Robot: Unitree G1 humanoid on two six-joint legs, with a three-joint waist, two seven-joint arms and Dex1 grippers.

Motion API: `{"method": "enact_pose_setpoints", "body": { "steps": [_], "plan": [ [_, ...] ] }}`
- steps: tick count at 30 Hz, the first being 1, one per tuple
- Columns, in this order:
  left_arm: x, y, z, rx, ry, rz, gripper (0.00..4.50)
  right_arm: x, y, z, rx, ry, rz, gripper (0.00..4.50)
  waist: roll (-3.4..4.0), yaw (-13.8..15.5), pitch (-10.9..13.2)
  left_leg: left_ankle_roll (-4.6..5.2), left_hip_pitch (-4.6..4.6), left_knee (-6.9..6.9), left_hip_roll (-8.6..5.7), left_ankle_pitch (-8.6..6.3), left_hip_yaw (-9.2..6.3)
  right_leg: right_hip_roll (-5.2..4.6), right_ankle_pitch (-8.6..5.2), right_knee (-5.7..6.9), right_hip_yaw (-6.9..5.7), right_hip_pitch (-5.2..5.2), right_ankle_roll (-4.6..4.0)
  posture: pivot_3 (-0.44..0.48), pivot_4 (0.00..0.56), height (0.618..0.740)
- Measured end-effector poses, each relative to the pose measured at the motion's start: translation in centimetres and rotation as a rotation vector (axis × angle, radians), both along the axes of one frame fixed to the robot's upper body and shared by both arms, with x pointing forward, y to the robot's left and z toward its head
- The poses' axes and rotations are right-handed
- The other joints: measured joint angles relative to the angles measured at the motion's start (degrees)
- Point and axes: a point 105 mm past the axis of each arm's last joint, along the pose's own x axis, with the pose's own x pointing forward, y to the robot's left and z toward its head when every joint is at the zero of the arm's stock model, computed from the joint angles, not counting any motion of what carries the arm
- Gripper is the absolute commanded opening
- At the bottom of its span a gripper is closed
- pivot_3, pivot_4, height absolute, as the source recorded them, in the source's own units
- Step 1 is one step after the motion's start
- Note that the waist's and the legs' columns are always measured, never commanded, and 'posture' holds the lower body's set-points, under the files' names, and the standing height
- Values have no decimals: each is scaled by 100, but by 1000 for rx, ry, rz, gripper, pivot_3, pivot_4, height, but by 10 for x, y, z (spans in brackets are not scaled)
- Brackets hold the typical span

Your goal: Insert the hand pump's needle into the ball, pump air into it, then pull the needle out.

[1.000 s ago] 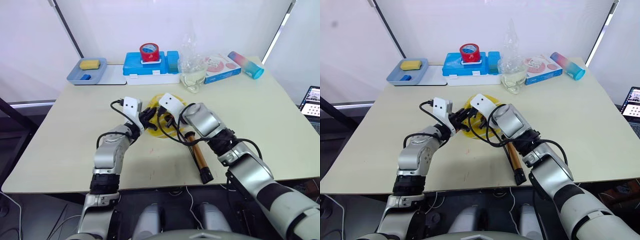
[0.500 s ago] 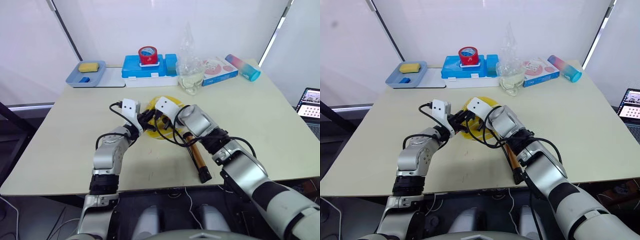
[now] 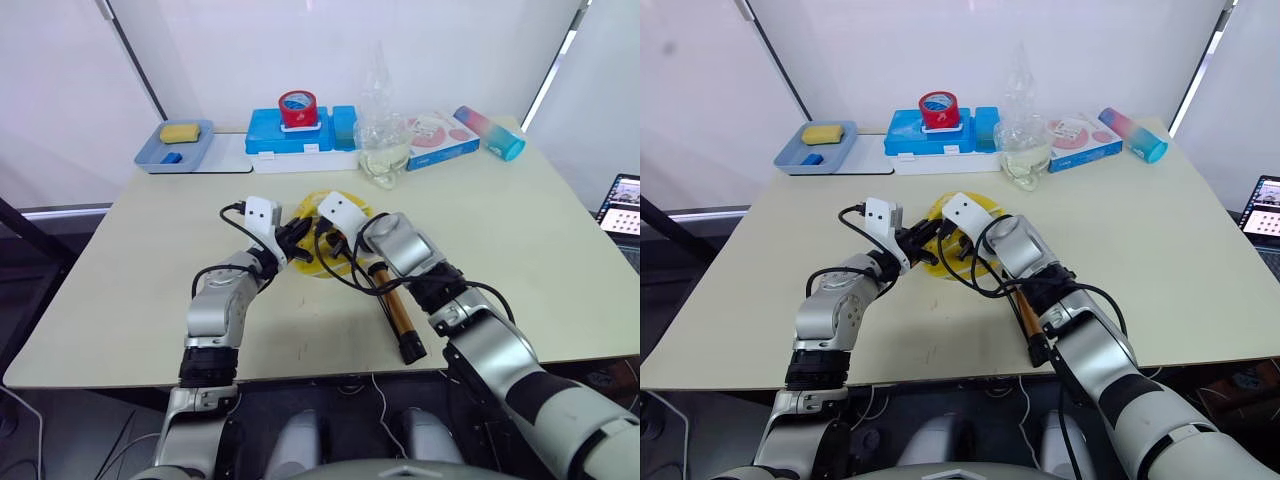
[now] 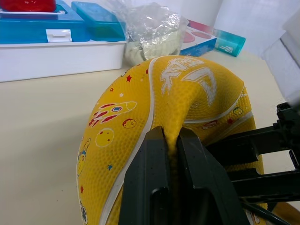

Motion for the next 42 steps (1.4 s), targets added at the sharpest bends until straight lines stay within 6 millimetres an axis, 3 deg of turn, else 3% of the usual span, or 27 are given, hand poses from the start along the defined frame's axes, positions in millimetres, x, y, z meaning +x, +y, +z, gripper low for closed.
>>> {"method": "enact_pose_setpoints", "body": {
  "steps": [3, 7, 8, 9, 14, 17, 22, 29, 36, 42],
  "plan": [
    [1, -1, 4, 8, -19, -38, 0, -4, -10, 9, 48, -1, -22, 359, 42, 38, 79, 0, -25, 1, -2, 1, -10, -2, 1, -10, -23, -5, 1, 0, 150, 739],
    [0, -7, 7, 25, -40, -83, 0, -10, -20, 15, 75, -9, -30, 359, 46, 135, 113, 1, -41, 1, -4, 2, -24, 2, 0, -18, -43, -5, -1, 0, 150, 739],
    [0, -9, 9, 28, -47, -94, 0, -12, -24, 16, 86, -14, -28, 1522, 49, 170, 115, 1, -62, 1, -4, 3, -39, 3, 0, -39, -59, -6, 0, 0, 150, 739],
    [-1, -9, 10, 28, -54, -99, 0, -14, -25, 17, 96, -13, -20, 1758, 48, 172, 115, -3, -86, 6, -6, 6, -46, 3, 1, -43, -66, -21, 0, 0, 150, 739],
    [-1, -13, 15, 30, -81, -122, 0, -30, -32, 22, 152, -23, 29, 4444, 30, 218, 156, 14, -133, 11, -28, 25, -58, 1, 2, -55, -64, -44, 2, 0, 150, 739],
    [0, -16, 17, 29, -87, -128, 0, -35, -40, 33, 171, -54, 52, 4444, 25, 253, 188, 14, -135, 16, -33, 25, -67, 1, 2, -55, -65, -42, 4, 0, 150, 739],
    [-1, -20, 18, 33, -94, -150, 0, -45, -72, 57, 226, -116, 85, 4444, 15, 306, 209, 3, -140, 16, -39, 19, -85, 1, -7, -57, -76, -40, 13, 0, 150, 739],
    [0, -22, 19, 47, -106, -177, 0, -65, -104, 48, 375, -77, 97, 4444, 12, 327, 219, 15, -162, 19, -71, 25, -118, -1, -10, -63, -93, -39, 19, 0, 150, 739],
    [3, -23, 22, 79, -118, -228, 0, -81, -160, 46, 517, -217, 49, 4444, -4, 351, 234, 16, -187, 28, -90, 26, -133, -2, -18, -67, -90, -39, 34, 0, 150, 739],
    [7, -23, 23, 117, -126, -265, 0, -101, -198, 48, 592, -208, 100, 4444, -7, 366, 242, 17, -186, 35, -95, 27, -131, 0, -19, -67, -89, -27, 35, 0, 150, 739]
  ]
}}
